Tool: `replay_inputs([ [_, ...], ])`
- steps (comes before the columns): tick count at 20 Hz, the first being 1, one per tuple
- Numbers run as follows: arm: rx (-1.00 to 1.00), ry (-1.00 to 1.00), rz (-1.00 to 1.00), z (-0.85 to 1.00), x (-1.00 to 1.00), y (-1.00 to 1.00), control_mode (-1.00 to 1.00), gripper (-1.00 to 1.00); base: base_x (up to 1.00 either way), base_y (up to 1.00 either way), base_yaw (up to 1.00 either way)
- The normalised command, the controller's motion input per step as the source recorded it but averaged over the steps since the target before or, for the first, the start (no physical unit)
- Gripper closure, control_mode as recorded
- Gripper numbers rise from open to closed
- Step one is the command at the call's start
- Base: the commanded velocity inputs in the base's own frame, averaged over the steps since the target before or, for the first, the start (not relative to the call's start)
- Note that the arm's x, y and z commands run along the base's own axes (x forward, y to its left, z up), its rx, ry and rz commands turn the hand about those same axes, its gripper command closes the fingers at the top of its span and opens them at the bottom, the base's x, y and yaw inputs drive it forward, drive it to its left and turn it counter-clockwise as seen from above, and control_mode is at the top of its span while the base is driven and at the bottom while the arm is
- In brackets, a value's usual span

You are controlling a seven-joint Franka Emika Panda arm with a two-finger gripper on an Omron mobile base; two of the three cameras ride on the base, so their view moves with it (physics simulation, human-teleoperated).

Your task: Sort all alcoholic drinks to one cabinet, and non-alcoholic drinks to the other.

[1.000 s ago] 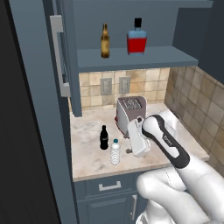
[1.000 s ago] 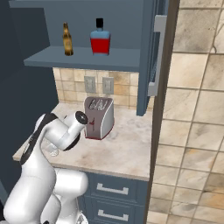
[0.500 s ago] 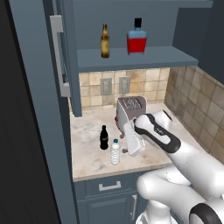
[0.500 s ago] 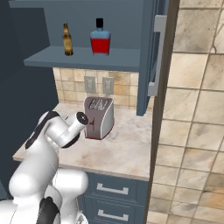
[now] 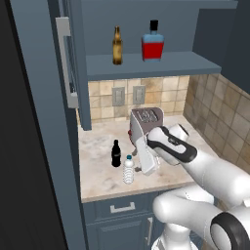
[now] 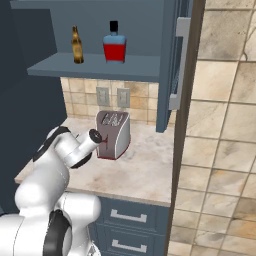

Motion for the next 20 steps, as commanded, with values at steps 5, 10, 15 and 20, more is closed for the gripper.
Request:
replay_inputs([
  [5,0.0,0.0,0.0,-0.1,0.0,0.09,-1.0,-1.0,0.0,0.0,0.0],
  [10,0.0,0.0,0.0,-0.08,0.0,0.13,-1.0,-1.0,0.0,0.0,0.0],
  [15,0.0,0.0,0.0,-0.04,0.0,0.1,-1.0,-1.0,0.0,0.0,0.0],
  [20,0.0,0.02,0.0,-0.05,0.01,0.09,-1.0,-1.0,0.0,0.0,0.0],
])
